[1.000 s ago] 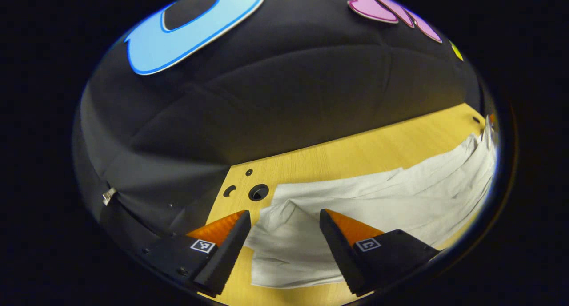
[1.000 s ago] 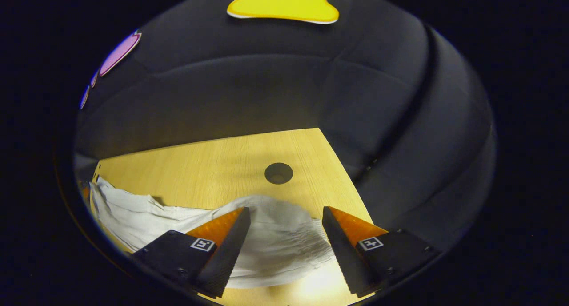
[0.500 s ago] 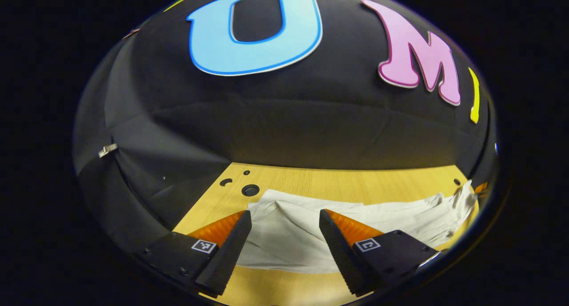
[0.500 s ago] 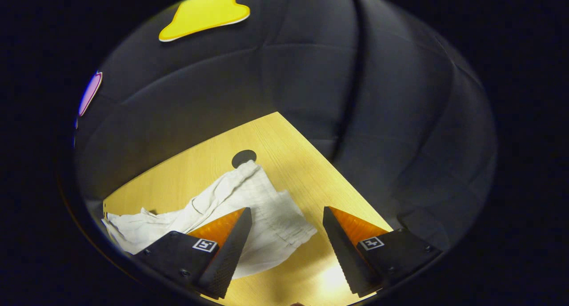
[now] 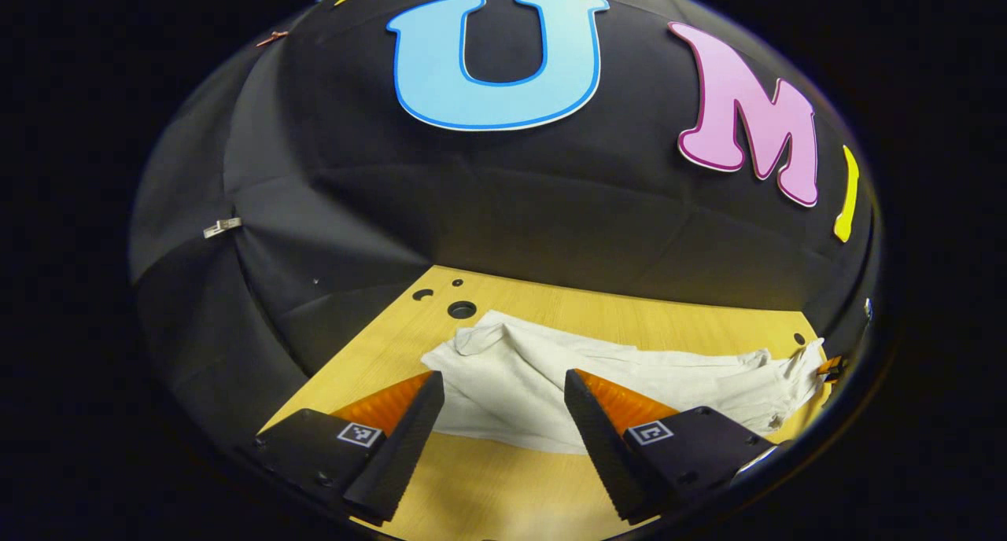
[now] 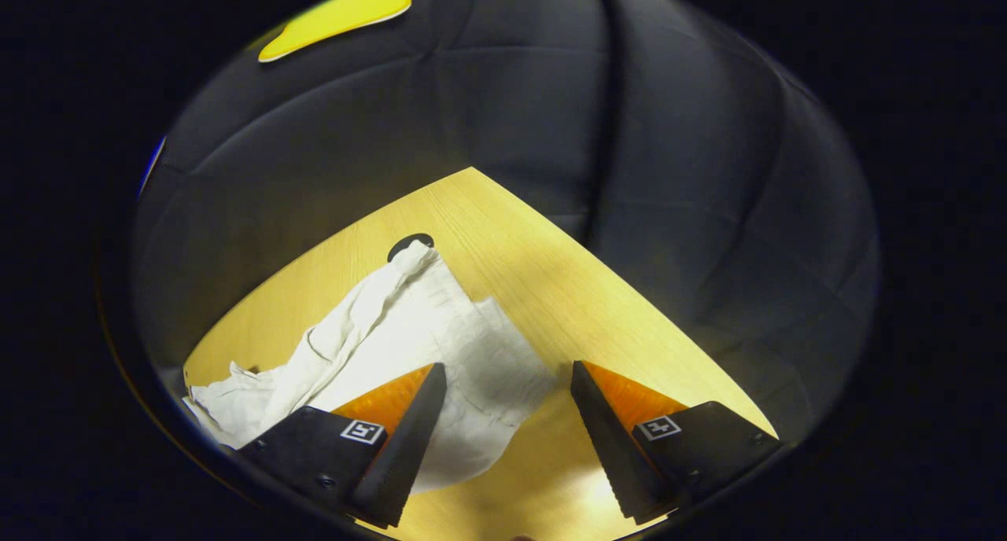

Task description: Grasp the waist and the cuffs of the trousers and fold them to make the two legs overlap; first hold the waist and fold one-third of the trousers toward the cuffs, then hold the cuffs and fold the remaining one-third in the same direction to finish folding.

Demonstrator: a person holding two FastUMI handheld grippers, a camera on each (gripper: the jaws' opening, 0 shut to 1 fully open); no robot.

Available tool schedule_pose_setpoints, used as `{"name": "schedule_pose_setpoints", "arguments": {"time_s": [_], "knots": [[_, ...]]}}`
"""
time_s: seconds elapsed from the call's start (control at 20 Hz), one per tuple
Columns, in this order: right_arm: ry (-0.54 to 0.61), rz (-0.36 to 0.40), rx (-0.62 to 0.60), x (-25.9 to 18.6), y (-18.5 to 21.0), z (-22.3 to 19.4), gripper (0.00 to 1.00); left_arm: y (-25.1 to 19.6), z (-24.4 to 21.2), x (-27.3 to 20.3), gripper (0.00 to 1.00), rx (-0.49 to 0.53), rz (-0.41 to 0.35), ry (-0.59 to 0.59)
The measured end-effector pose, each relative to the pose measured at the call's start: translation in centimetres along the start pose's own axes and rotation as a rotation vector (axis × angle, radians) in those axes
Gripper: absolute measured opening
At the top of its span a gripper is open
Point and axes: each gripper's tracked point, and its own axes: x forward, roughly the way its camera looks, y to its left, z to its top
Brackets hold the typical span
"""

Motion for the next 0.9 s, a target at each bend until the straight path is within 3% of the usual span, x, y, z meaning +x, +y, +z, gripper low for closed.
{"name": "schedule_pose_setpoints", "arguments": {"time_s": [0.2, 0.25, 0.3, 0.35, 0.4, 0.45, 0.5, 0.55, 0.6, 0.75, 0.9], "knots": [[-0.032, -0.038, -0.082, 0.4, 0.3, -0.5, 0.98, -0.2, -0.1, -2.0, 0.98, -0.005, 0.008, -0.008], [-0.036, -0.034, -0.078, 0.5, 0.7, -0.5, 0.92, -0.3, -0.2, -2.7, 0.98, -0.004, 0.009, -0.008], [-0.035, -0.037, -0.072, 0.4, 1.2, -0.6, 0.77, -0.3, -0.2, -3.1, 0.98, -0.006, 0.012, -0.008], [-0.030, -0.028, -0.058, 0.5, 1.7, -0.8, 0.72, -0.5, -0.2, -3.5, 0.98, -0.009, 0.011, -0.006], [-0.027, -0.029, -0.049, 0.3, 2.0, -0.9, 0.51, -0.7, -0.3, -3.9, 0.98, -0.015, 0.010, -0.003], [-0.018, -0.019, -0.041, 0.3, 2.2, -0.9, 0.53, -0.8, -0.4, -4.3, 0.98, -0.019, 0.009, 0.002], [-0.030, -0.001, -0.046, 0.0, 2.1, -0.6, 0.36, -0.8, -0.5, -4.7, 0.98, -0.021, 0.012, 0.006], [-0.022, 0.015, -0.053, 0.0, 2.2, -0.6, 0.31, -0.5, -0.6, -5.3, 0.98, -0.025, 0.025, 0.002], [-0.021, 0.034, -0.054, 0.1, 2.2, -0.7, 0.20, 0.0, -0.4, -5.7, 0.98, -0.039, 0.045, -0.010], [-0.011, 0.058, -0.057, 0.4, 2.3, -0.5, 0.14, 0.4, -0.8, -6.4, 0.98, -0.134, 0.050, -0.010], [-0.059, 0.048, -0.065, -2.7, 2.4, 2.0, 0.14, 2.7, -1.5, -6.4, 0.99, -0.126, 0.084, 0.019]]}}
